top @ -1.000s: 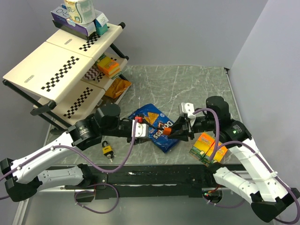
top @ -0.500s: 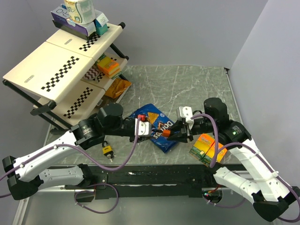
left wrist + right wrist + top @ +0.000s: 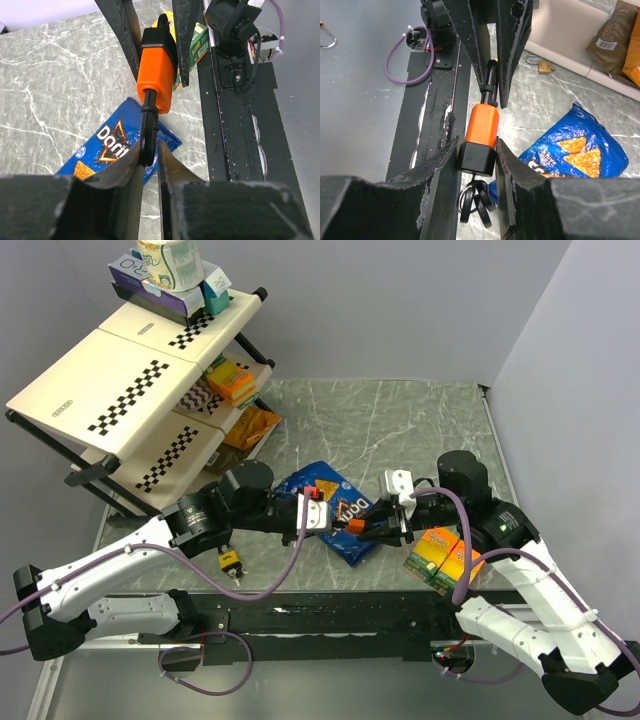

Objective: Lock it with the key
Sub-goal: Lock the lock.

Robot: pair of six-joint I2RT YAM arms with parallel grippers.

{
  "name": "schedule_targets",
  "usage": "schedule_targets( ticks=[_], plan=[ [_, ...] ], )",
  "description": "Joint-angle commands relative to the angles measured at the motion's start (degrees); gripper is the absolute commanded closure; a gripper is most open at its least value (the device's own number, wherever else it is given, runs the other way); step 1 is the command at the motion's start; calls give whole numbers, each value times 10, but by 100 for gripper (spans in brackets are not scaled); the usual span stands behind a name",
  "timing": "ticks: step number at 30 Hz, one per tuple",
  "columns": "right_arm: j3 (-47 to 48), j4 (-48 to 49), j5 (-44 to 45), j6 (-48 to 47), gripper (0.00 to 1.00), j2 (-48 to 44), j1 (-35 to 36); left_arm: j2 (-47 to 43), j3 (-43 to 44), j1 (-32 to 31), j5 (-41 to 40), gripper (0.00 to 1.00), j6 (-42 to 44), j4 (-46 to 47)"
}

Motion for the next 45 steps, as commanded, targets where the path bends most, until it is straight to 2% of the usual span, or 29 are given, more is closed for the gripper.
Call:
schedule_targets(
  ticks=[1,4,21,27,28,31,34,35,39,45],
  plan=[
    [12,21,-9,-10,100,-12,5,2,21,-4,6,73,-21,14],
    [12,20,-9,-11,100,-12,4,5,25,-5,12,61,-26,9],
    [0,1,-2,-35,100,-12,6,10,34,-5,2,67,-25,15],
    [3,7,-3,-25,100,-9,6,14,36,-7,7,79,-21,9],
    [4,7,-4,-24,100,-9,6,14,37,-8,7,87,-21,9],
    [7,5,-2,-19,100,-9,6,14,37,-7,1,99,-32,16],
    [14,-5,9,11,32,-3,6,9,38,-6,3,99,-39,8],
    [18,-18,14,9,3,-2,6,7,39,-6,6,99,-28,2],
    [25,-70,38,-36,0,-8,6,6,40,-5,26,99,-4,-28],
    [38,-64,23,-40,3,35,6,21,55,-5,32,99,-7,-37]
  ],
)
